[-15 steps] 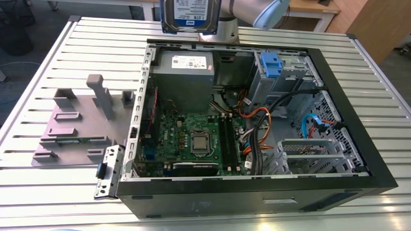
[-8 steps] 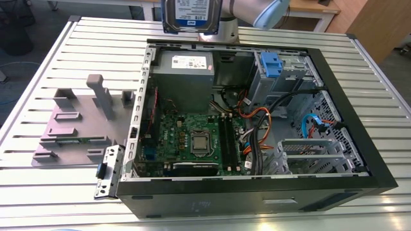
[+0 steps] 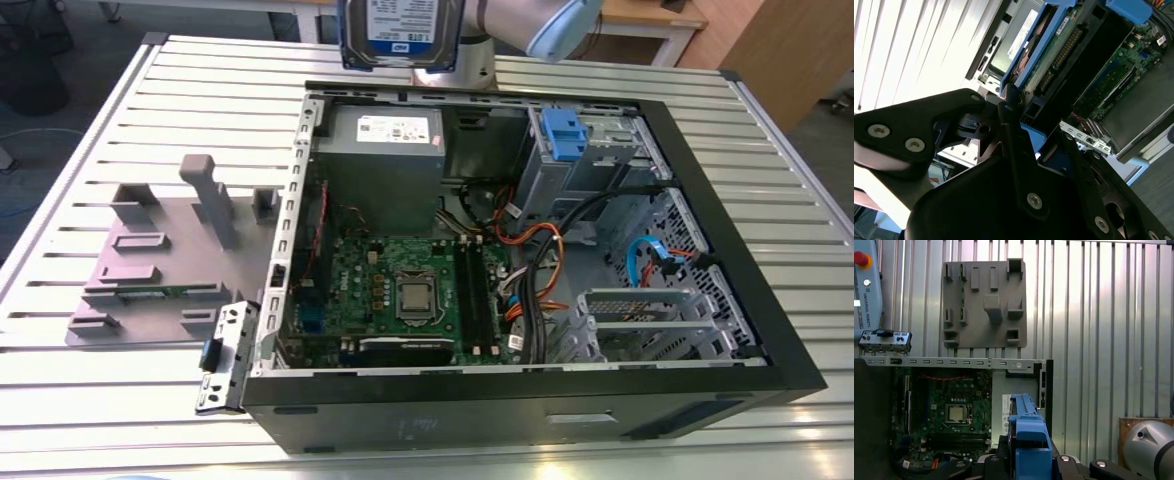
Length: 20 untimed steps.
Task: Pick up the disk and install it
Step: 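Pick up the disk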
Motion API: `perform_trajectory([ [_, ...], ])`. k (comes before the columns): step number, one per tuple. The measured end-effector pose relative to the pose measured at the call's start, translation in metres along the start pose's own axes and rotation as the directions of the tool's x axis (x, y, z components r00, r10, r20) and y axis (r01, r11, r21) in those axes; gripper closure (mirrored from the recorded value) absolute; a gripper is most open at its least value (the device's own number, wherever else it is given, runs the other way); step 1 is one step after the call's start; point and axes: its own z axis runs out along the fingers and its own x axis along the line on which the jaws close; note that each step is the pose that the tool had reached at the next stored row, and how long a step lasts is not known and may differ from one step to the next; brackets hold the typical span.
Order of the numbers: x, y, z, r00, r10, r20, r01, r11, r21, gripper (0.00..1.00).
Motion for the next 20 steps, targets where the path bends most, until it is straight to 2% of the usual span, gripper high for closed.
perform_trajectory([
  [20, 0.0001, -0.0053, 0.0000, 1.0000, 0.000, 0.0000, 0.000, 1.0000, 0.0000, 0.64],
])
